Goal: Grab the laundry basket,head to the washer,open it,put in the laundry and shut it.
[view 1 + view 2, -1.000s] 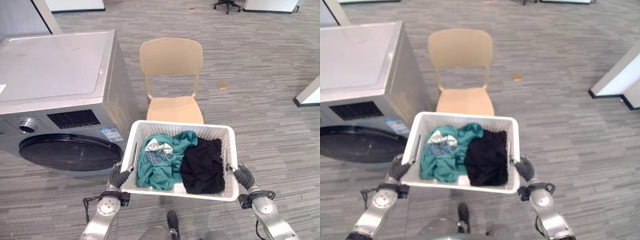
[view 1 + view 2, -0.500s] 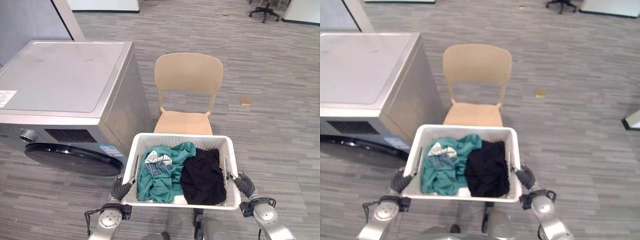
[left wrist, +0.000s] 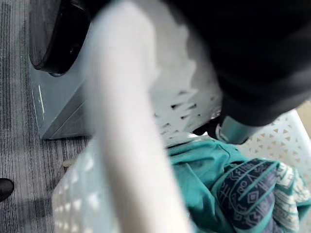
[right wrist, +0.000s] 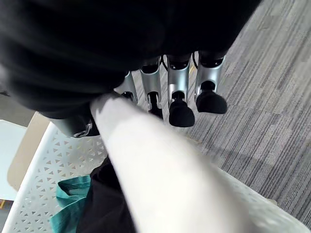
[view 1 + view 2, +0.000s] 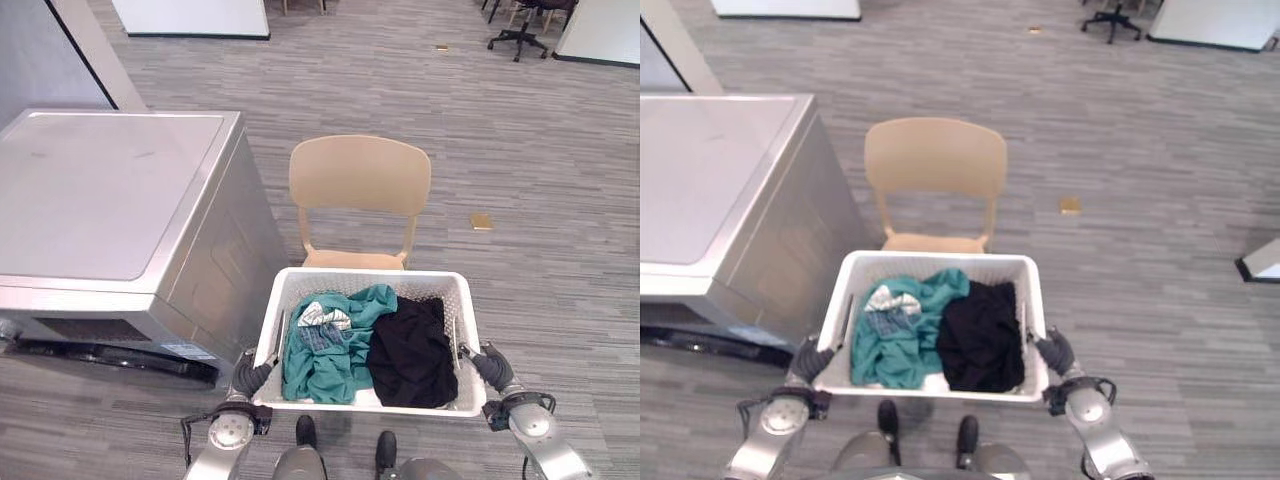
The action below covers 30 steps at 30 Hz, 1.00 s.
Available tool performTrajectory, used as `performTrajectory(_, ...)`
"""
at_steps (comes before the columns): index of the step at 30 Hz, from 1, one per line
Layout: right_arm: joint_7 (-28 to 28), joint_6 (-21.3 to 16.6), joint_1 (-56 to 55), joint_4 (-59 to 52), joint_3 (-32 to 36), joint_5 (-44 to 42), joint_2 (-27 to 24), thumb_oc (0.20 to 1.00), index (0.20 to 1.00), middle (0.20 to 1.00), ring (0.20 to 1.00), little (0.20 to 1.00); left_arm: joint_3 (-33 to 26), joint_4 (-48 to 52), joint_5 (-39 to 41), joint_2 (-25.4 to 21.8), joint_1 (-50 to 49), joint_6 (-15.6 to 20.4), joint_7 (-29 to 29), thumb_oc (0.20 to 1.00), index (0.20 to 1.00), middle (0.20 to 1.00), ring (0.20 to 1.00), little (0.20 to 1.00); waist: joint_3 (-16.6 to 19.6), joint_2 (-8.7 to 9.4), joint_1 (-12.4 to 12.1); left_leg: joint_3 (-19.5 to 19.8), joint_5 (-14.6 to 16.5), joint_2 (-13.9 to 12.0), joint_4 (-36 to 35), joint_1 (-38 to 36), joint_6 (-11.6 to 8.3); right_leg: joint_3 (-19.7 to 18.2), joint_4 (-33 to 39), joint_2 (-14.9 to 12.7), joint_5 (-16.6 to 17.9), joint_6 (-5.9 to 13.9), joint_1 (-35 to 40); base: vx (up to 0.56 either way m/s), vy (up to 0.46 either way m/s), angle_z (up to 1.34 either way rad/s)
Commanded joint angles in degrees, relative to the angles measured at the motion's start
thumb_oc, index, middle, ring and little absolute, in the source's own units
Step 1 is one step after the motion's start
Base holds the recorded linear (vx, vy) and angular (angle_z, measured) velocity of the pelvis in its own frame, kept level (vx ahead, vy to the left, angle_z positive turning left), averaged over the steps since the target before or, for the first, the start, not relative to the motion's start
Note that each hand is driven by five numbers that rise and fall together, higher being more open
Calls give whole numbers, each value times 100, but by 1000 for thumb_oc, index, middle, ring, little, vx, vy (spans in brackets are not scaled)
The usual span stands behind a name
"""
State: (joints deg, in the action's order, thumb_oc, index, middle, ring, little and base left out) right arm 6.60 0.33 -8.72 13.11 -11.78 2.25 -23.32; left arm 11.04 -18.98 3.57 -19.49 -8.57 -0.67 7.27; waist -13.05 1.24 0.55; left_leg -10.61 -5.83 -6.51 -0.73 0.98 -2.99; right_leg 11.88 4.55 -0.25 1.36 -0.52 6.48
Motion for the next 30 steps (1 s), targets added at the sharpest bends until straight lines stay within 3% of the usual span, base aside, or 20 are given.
performTrajectory(1,281,-476,513,-297,319,-192,21,200,200,200,200,200,-187,457,35,-286,286,478,78,200,200,200,200,200,271,83,-139,27,665,84,610,50,-67,50,-492,-429,-572,542,-155,63,100,-2)
performTrajectory(8,655,-417,1458,329,-167,-139,165,200,200,200,200,200,167,-1,154,-382,1381,519,535,200,200,200,200,200,-77,221,-103,-79,854,169,809,568,96,-282,-726,-558,-413,639,-862,-72,91,-7)
performTrajectory(13,1117,-325,2795,1150,-735,-255,405,200,200,200,200,200,522,-923,574,-231,2683,605,1077,200,200,200,200,200,-426,325,-110,-149,797,241,993,1476,183,-533,-949,-605,-63,674,-1969,-191,55,-20)
performTrajectory(15,1214,-326,3043,1297,-831,-259,439,200,200,200,200,200,561,-1129,649,-191,2926,646,1208,200,200,200,200,200,-488,330,-115,-149,776,257,1021,1598,188,-545,-973,-614,-26,675,-2091,-78,23,-9)
performTrajectory(17,1482,-287,3875,1805,-1115,-319,446,200,200,200,200,200,764,-1828,890,-186,3866,728,1512,200,200,200,200,200,-666,298,-139,-67,860,268,1115,1851,144,-581,-1037,-632,-66,717,-2339,-33,38,-11)
performTrajectory(18,1483,-294,3895,1820,-1114,-322,446,200,200,200,200,200,765,-1843,893,-186,3887,735,1511,200,200,200,200,200,-674,298,-139,-65,861,267,1123,1860,145,-580,-1041,-631,-67,716,-2345,-25,37,-9)
performTrajectory(20,1620,-261,4582,2352,-1314,-410,484,200,200,200,200,200,961,-2252,985,-288,4615,755,1623,200,200,200,200,200,-864,262,-146,-35,753,287,1107,2067,124,-567,-1070,-650,-34,715,-2582,-67,22,-3)
performTrajectory(25,1662,-217,5080,2811,-1518,-421,495,200,200,200,200,200,1187,-2512,935,-408,5090,732,1601,200,200,200,200,200,-1045,224,-127,16,607,330,1027,2259,100,-545,-1111,-660,4,721,-2795,-38,8,3)
performTrajectory(26,1652,-183,5170,2937,-1552,-411,475,1000,1000,1000,1000,1000,1209,-2534,942,-407,5146,732,1583,1000,1000,1000,1000,1000,-1064,195,-120,35,557,355,972,2284,95,-531,-1111,-668,6,717,-2831,-21,7,9)
performTrajectory(30,1721,-187,4944,2803,-1442,-412,499,1000,1000,1000,1000,1000,1109,-2285,883,-327,4908,745,1649,1000,1000,1000,1000,1000,-1086,173,-113,73,493,375,840,2203,77,-499,-1104,-688,12,717,-2784,9,-7,4)
